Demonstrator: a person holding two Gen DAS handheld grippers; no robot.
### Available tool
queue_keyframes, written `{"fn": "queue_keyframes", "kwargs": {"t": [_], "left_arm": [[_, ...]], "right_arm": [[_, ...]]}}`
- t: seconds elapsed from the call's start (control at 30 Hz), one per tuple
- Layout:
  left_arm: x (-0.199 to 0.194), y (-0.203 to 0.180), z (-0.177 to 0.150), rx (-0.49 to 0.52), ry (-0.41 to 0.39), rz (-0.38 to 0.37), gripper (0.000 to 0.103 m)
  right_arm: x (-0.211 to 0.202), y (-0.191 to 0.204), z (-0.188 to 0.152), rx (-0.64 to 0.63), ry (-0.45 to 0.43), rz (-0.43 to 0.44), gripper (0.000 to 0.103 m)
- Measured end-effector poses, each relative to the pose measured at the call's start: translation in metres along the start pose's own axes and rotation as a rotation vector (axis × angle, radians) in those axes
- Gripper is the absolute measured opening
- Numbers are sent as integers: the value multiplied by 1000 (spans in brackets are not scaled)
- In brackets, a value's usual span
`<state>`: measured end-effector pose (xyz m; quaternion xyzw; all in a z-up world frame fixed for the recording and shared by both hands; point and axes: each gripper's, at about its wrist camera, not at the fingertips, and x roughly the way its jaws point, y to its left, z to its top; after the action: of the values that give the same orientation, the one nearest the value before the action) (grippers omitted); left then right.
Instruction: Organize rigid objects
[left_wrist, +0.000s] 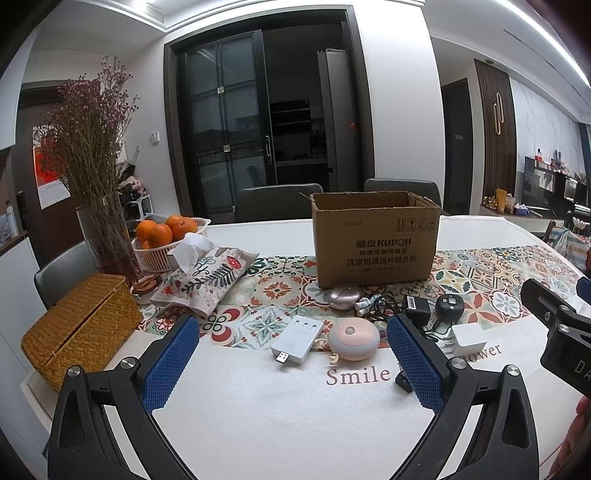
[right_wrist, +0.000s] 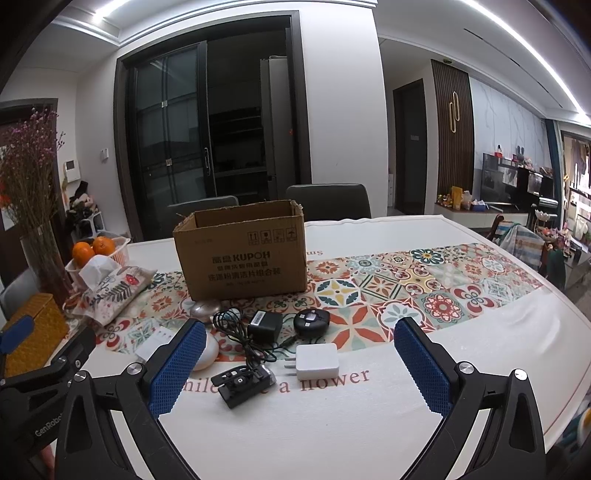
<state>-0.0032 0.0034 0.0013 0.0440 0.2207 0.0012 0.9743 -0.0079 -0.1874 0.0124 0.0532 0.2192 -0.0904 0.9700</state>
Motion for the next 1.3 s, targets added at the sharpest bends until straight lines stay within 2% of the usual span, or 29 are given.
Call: {"fn": "queue_keyframes", "kwargs": {"t": [1.3], "left_arm": [[-1, 0, -1, 2, 5, -5, 103]], "right_arm": [[0, 1, 0, -2, 1, 0, 103]]}}
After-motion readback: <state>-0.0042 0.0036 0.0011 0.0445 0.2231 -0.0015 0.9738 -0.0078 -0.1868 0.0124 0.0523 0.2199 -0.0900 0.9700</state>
